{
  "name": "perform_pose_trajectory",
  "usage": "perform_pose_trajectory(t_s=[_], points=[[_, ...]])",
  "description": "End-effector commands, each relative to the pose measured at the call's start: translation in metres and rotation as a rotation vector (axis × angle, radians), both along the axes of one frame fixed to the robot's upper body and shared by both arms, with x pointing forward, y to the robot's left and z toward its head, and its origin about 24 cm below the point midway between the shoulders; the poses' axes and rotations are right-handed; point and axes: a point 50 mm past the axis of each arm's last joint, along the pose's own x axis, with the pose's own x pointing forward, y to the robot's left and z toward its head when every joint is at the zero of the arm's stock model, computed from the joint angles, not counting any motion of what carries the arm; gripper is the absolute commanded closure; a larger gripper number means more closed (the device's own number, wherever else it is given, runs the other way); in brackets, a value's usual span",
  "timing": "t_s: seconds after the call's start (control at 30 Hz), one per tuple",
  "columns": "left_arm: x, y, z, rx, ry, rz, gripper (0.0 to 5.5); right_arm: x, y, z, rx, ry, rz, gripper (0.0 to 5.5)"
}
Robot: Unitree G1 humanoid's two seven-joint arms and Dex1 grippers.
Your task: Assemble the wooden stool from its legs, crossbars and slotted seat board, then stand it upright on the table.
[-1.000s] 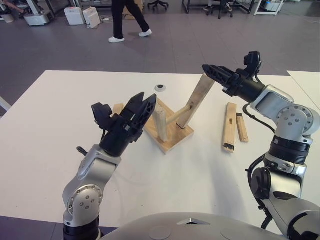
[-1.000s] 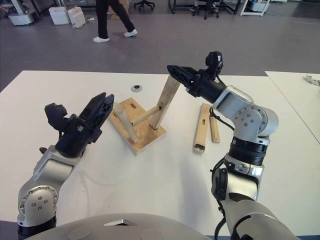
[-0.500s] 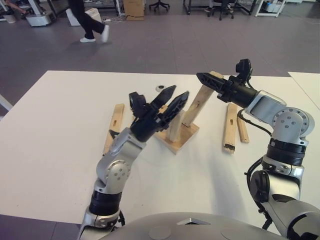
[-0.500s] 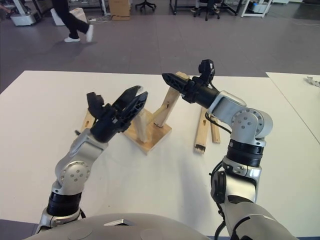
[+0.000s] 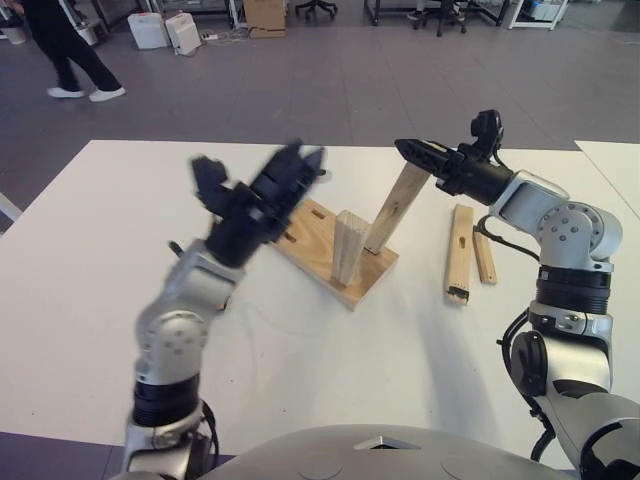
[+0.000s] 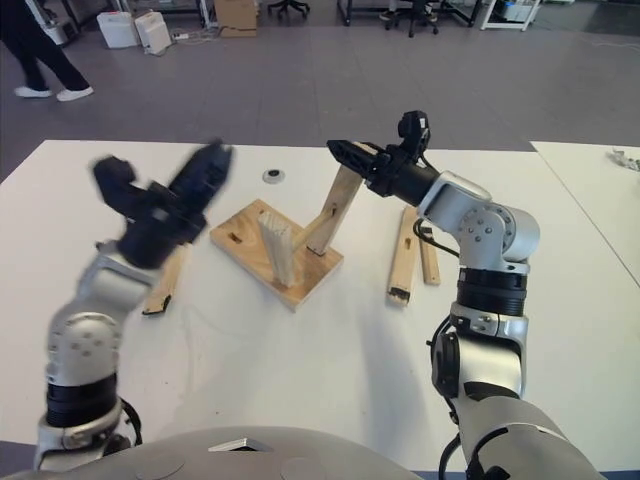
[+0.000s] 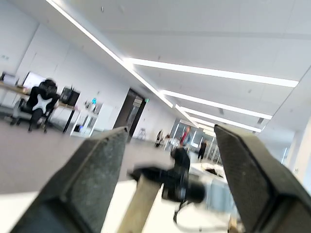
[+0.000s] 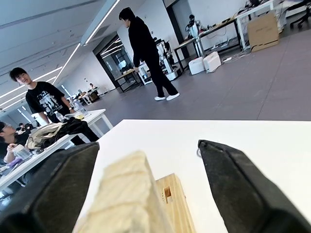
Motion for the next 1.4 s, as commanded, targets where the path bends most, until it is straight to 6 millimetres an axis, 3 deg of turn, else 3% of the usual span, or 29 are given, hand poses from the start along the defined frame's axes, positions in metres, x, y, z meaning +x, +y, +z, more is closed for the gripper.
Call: perform_pose_trajectory(t_s=[0.03,0.13,0.23,0.33,0.4,0.43,0.5,0.63,0.9,1.03,1.2,1.33,1.4], points=[[0.037,0.062,0.02,0.098,0.008,0.303,2.23,0.004,-0.003,0.001,-0.004,-0.031,0.01,1.69],[0.075,0.087,-0.044,0.583,0.175,0.533,2.23,0.017,-0.02,0.032,0.137,-0.146,-0.107,1.69],[0.098,0.089,-0.098,0.821,0.267,0.55,2.23,0.021,-0.045,0.06,0.299,-0.245,-0.236,1.69],[0.115,0.088,-0.129,0.958,0.31,0.52,2.23,0.019,-0.067,0.044,0.229,-0.226,-0.386,1.69],[0.123,0.087,-0.139,1.011,0.325,0.497,2.23,0.013,-0.076,0.021,0.085,-0.176,-0.447,1.69],[0.125,0.085,-0.145,1.061,0.324,0.479,2.23,0.007,-0.079,0.003,-0.081,-0.142,-0.464,1.69],[0.126,0.08,-0.156,1.155,0.321,0.451,2.23,-0.011,-0.076,-0.032,-0.386,-0.08,-0.382,1.69],[0.123,0.071,-0.169,1.329,0.244,0.366,2.23,-0.04,-0.053,-0.065,-0.785,-0.108,-0.097,1.69],[0.109,0.047,-0.188,1.478,0.078,0.136,2.23,-0.073,-0.011,-0.106,-0.971,-0.105,0.179,1.69],[0.095,0.044,-0.197,1.493,0.004,0.011,2.23,-0.07,-0.022,-0.142,-1.161,-0.087,0.138,1.69],[0.065,0.046,-0.21,1.469,-0.086,-0.123,2.23,-0.064,-0.041,-0.143,-1.115,-0.067,0.084,1.69],[0.058,0.053,-0.212,1.452,-0.069,-0.091,2.23,-0.049,-0.072,-0.112,-1.064,-0.085,-0.031,1.69],[0.058,0.053,-0.211,1.441,-0.067,-0.076,2.23,-0.043,-0.077,-0.108,-1.076,-0.092,-0.044,1.69]])
